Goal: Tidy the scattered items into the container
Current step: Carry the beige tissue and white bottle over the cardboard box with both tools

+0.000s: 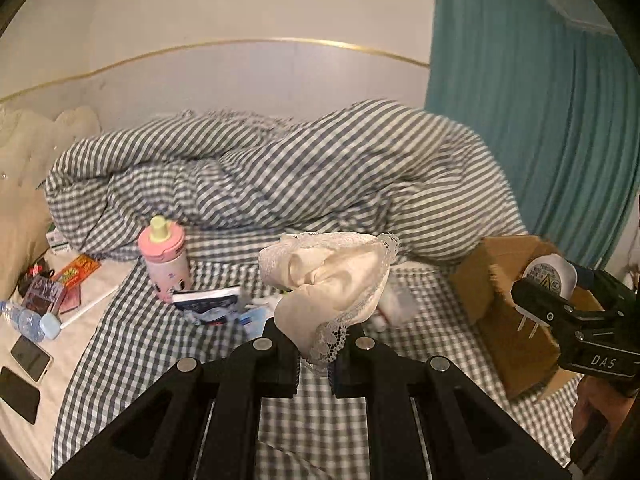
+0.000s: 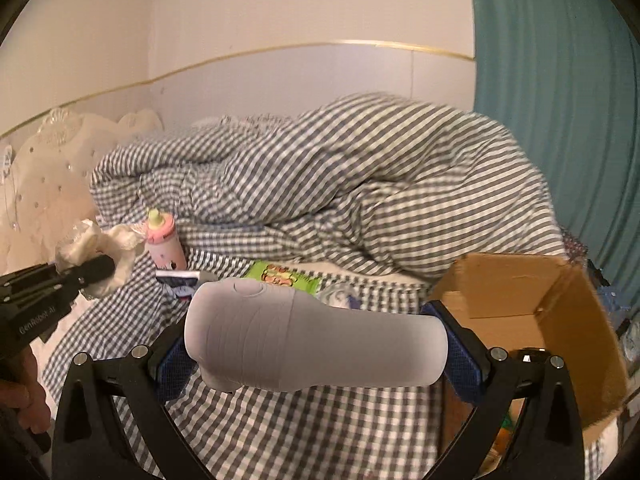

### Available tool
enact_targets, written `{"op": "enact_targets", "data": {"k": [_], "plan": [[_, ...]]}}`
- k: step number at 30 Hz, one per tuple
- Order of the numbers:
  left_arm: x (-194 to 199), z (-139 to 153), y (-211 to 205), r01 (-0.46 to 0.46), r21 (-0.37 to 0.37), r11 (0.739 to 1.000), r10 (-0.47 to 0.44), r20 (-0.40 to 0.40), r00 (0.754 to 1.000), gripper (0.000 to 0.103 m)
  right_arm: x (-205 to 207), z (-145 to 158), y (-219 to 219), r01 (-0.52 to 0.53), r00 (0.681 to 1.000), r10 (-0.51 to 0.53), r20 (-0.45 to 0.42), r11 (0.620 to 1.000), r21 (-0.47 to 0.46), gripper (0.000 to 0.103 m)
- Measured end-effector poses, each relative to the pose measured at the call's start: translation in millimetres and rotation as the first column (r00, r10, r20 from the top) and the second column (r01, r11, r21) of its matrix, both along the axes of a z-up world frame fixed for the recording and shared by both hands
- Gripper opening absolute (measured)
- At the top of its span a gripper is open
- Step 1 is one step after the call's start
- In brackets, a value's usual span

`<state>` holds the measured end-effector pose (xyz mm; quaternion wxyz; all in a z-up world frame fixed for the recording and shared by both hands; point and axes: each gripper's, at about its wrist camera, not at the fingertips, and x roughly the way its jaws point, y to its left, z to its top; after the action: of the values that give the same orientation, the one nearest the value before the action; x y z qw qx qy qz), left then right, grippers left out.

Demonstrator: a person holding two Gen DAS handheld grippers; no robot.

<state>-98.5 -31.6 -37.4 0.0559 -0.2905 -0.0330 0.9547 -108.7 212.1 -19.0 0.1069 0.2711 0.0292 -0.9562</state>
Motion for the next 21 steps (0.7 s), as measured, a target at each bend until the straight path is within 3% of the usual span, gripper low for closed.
{"op": "enact_targets", "data": {"k": [9, 21], "plan": [[29, 24, 52, 0.071, 0.006, 0.997, -0.071, -0.038, 0.997, 0.01, 45, 28, 52, 0.079, 0.995, -0.081, -0.065, 0.997, -0.024, 0.102], [40, 40, 136, 0.202, -0.004, 0.979, -0.202, -0.062, 0.977, 0.01, 81, 50, 129, 0.209, 0.969, -0.213, -0.123, 0.977, -0.045, 0.102]]}}
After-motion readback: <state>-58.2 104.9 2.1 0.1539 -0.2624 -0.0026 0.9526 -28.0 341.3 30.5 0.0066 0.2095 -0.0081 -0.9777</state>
